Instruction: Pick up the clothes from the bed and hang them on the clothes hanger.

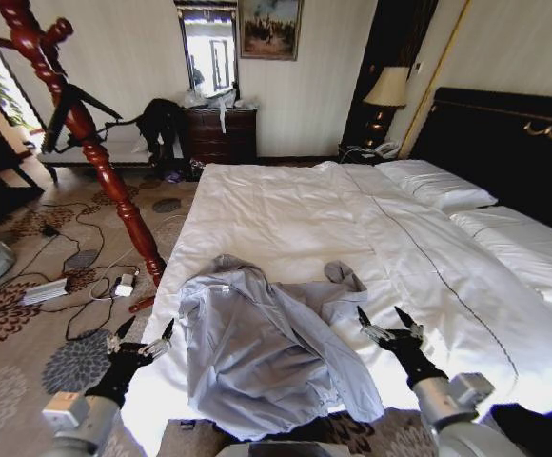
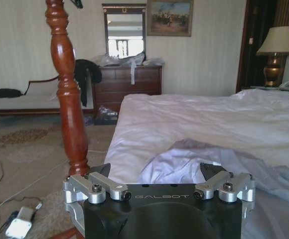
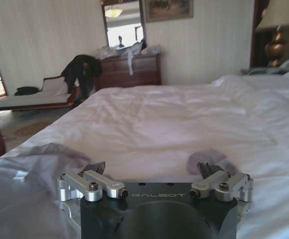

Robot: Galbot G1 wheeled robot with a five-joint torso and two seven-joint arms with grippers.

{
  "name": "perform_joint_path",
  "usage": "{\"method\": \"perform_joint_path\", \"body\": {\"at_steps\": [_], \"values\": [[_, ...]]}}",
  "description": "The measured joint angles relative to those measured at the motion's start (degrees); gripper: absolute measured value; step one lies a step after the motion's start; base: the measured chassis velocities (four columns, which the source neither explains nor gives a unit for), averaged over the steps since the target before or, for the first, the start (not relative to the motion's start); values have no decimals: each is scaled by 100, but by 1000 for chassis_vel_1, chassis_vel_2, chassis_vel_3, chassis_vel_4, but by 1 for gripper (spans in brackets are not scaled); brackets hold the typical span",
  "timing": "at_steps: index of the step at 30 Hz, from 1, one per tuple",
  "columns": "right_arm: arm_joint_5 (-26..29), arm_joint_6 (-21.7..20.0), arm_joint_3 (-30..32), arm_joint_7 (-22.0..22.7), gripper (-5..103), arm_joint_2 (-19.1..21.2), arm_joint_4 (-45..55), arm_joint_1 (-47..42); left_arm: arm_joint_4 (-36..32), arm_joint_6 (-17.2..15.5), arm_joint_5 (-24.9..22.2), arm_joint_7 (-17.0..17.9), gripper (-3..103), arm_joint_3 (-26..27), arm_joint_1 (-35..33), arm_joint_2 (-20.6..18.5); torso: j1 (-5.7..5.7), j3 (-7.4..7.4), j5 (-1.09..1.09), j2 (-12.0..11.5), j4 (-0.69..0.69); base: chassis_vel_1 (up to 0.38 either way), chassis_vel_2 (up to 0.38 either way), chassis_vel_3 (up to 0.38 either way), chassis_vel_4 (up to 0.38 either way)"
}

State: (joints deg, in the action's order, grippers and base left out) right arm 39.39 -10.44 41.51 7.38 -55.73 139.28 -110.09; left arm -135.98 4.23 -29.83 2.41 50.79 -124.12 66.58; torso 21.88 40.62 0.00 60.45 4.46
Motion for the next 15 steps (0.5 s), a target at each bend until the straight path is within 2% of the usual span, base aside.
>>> {"method": "perform_joint_path", "body": {"at_steps": [1,2,4,5,6,7,8,9,12,15], "values": [[157,-100,-74,44,100,98,-6,76,40,83,7,-23,100,3,-73,67,0,0,-1,0,1,0,0,0,0],[744,-463,-277,154,100,298,-99,395,117,258,38,-74,100,-8,-242,228,0,0,-1,1,1,0,0,0,0],[1401,-793,-488,268,100,442,-294,876,198,459,113,-116,100,-44,-420,415,0,0,2,0,0,0,0,0,0],[1401,-793,-488,268,100,442,-294,876,198,459,113,-116,100,-44,-420,415,0,0,2,0,0,0,0,0,0],[1649,-888,-571,302,100,489,-389,1102,226,525,146,-130,100,-58,-481,497,0,0,2,0,1,0,0,0,0],[1970,-1006,-694,358,100,547,-516,1428,260,604,181,-148,100,-71,-562,598,0,0,2,0,-2,0,0,0,0],[2553,-1190,-967,436,100,651,-737,2017,318,715,217,-162,100,-87,-701,735,1,0,1,0,-3,0,0,0,0],[2553,-1190,-967,436,100,651,-737,2017,318,715,217,-162,100,-87,-701,735,1,0,1,0,-3,0,0,0,0],[3028,-1328,-1518,544,100,682,-1010,2730,399,800,342,-176,100,-139,-784,957,0,0,0,0,0,0,0,0,0],[3338,-1422,-1880,676,100,602,-1142,3074,407,824,409,-179,100,-211,-794,1094,0,0,-1,0,0,0,0,0,0]]}}
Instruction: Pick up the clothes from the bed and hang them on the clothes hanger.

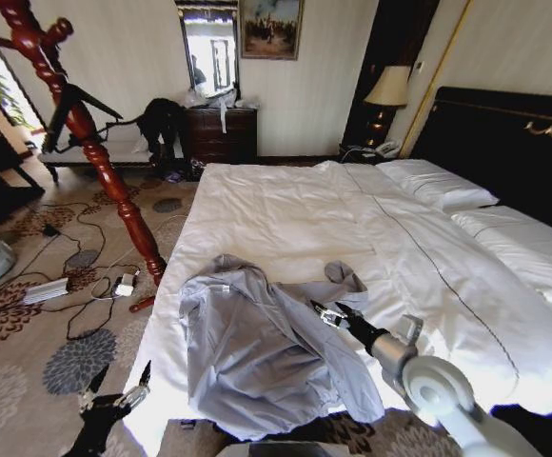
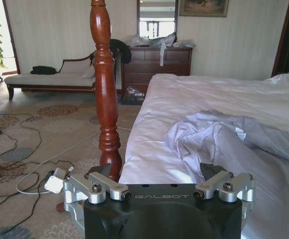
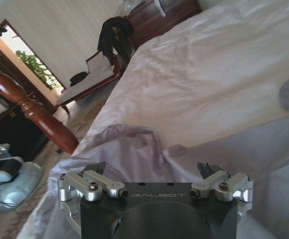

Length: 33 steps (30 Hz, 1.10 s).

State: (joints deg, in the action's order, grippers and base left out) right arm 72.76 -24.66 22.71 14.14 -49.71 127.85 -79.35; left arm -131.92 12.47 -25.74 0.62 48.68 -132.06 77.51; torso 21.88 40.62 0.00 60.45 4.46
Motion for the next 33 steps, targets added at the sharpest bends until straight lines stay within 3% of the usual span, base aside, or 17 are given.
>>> {"method": "perform_joint_path", "body": {"at_steps": [3,18,33], "values": [[207,-134,-527,62,100,-173,-323,393,-73,1,78,-23,100,-71,-13,194,0,0,1,0,0,0,0,0,0],[568,-382,-1734,272,100,-803,-1573,1776,-163,-2,260,-33,100,-98,-82,400,0,0,-1,0,0,0,0,0,0],[493,-363,-2082,220,100,-1161,-2670,2319,-76,62,304,-32,100,-92,-134,462,0,0,0,0,0,0,0,0,0]]}}
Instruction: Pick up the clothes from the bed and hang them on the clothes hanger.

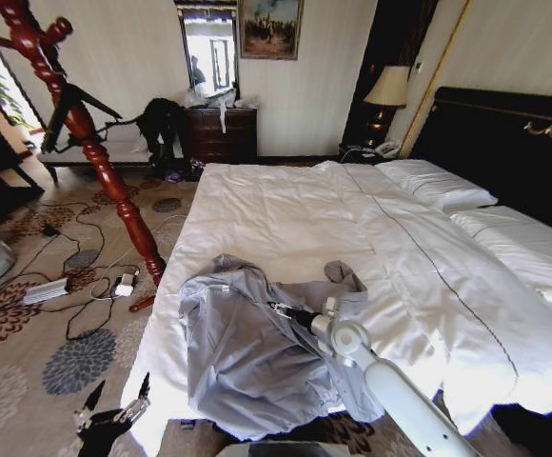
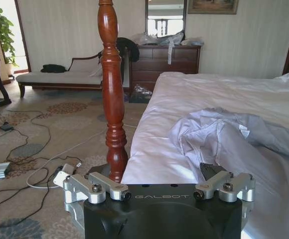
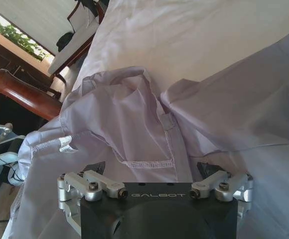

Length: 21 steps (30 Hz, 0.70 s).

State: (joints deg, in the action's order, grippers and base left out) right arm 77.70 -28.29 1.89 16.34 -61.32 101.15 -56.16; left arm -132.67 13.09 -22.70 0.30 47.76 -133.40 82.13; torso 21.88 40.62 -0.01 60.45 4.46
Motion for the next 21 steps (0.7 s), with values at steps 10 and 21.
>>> {"method": "perform_joint_path", "body": {"at_steps": [10,21], "values": [[47,60,-365,84,100,-374,-313,236,37,71,-156,1,100,162,-55,-26,0,0,0,0,0,0,0,0,0],[199,56,-264,54,100,-672,-694,618,100,92,-210,3,100,185,-40,-71,0,0,0,0,0,0,0,0,0]]}}
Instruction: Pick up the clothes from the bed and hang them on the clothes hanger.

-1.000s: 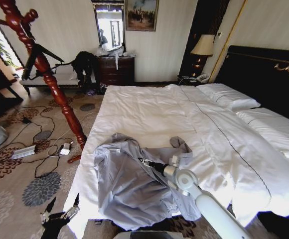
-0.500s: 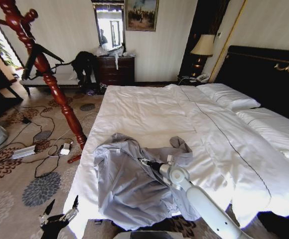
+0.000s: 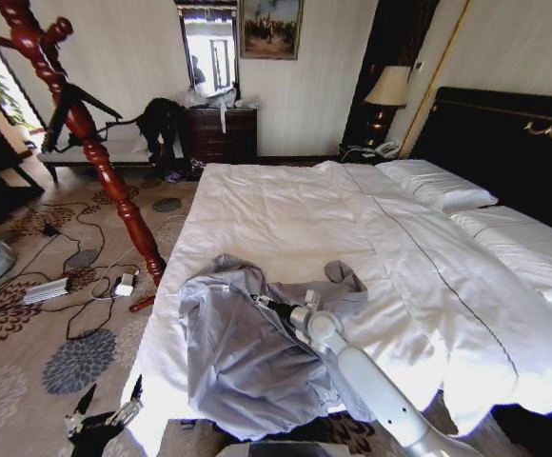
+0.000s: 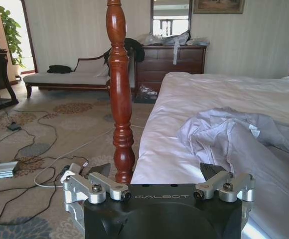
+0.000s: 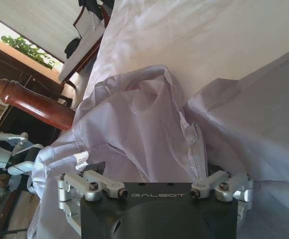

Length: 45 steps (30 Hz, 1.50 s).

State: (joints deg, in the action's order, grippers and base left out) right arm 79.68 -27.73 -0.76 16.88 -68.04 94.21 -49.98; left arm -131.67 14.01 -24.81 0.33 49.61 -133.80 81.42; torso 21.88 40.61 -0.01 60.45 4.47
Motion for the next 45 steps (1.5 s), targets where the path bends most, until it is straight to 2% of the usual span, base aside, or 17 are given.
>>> {"method": "perform_joint_path", "body": {"at_steps": [10,17,20,23,26,29,31,32,34,35,36,38,42,44,45], "values": [[-56,75,95,-143,100,-409,-631,255,-1,-50,2,6,100,-23,49,-10,0,0,1,0,-1,0,0,0,0],[30,88,228,-148,101,-302,-570,175,4,-75,2,13,100,-39,86,-9,0,0,1,0,1,0,0,0,0],[70,106,292,-158,88,-243,-510,94,10,-111,9,17,100,-90,132,1,0,0,1,0,0,0,0,0,0],[94,114,345,-173,83,-226,-485,38,-10,-132,17,18,100,-105,148,7,0,0,1,0,0,0,0,0,0],[154,118,435,-189,66,-236,-458,-48,-26,-143,46,22,100,-94,175,8,0,0,1,0,0,0,0,0,0],[157,119,458,-205,61,-249,-455,-81,-37,-160,45,25,100,-89,180,1,0,0,1,0,0,0,0,0,0],[164,121,498,-226,50,-277,-460,-114,-78,-191,44,30,100,-84,189,-7,0,0,1,0,0,0,0,0,0],[164,121,498,-226,50,-277,-460,-114,-78,-191,44,30,100,-84,189,-7,0,0,1,0,0,0,0,0,0],[166,121,529,-234,39,-296,-478,-131,-104,-214,53,34,100,-83,210,-8,0,0,1,0,-1,0,0,0,0],[166,121,538,-236,39,-301,-481,-137,-112,-222,54,37,100,-83,217,-7,0,0,1,0,0,0,0,0,0],[164,120,552,-239,29,-316,-483,-146,-132,-241,55,41,100,-84,234,-3,0,0,1,0,0,0,0,0,0],[157,119,552,-242,29,-329,-489,-146,-140,-248,56,42,100,-87,242,-3,0,0,1,0,0,0,0,0,0],[82,117,472,-268,8,-372,-589,-111,-185,-292,59,48,100,-94,280,-8,0,0,1,0,0,0,0,0,0],[64,116,452,-277,8,-380,-607,-98,-191,-298,59,51,100,-94,284,-9,0,0,1,0,-1,0,0,0,0],[57,116,442,-281,3,-385,-615,-94,-193,-301,58,52,100,-94,285,-10,0,0,1,0,0,0,0,0,0]]}}
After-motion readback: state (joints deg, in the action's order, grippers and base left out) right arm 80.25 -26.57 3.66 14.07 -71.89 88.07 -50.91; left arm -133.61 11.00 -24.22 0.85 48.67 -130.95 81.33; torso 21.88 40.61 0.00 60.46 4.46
